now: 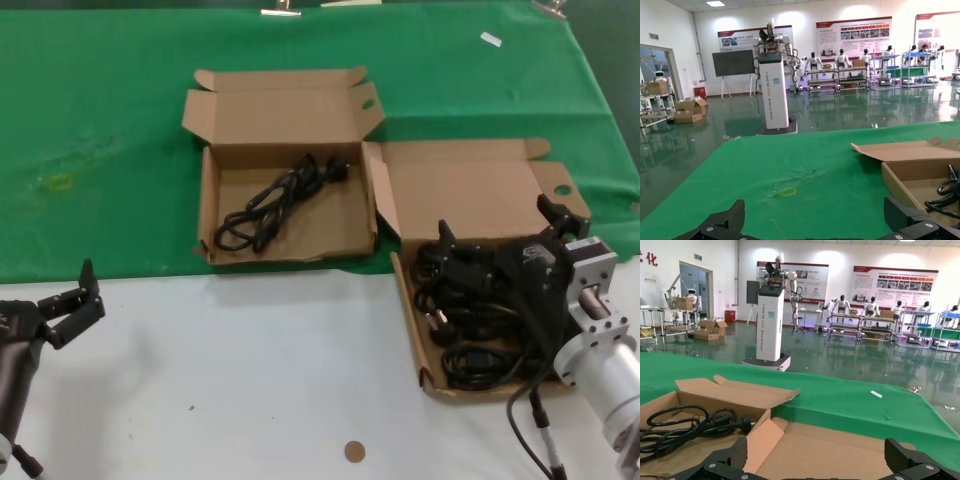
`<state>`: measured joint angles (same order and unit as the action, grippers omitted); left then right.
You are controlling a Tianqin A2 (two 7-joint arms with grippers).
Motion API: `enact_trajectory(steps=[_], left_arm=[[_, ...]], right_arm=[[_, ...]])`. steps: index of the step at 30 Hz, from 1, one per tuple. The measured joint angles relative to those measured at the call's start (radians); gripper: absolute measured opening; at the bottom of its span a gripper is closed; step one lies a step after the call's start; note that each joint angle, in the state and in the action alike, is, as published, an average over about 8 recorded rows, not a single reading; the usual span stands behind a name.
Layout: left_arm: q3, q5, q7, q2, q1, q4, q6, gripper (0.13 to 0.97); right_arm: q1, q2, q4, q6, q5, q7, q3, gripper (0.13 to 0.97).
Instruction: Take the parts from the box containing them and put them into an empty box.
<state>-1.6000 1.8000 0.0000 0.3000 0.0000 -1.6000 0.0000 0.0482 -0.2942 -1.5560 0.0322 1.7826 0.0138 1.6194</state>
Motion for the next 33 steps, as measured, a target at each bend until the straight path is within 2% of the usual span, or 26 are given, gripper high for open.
enact_trajectory(steps=[33], left_arm=[[0.000, 0.000, 0.000, 0.000, 0.000, 0.000, 0.000, 0.966]], right_arm=[[0.000, 0.000, 0.000, 0.000, 0.000, 0.000, 0.000, 0.966]])
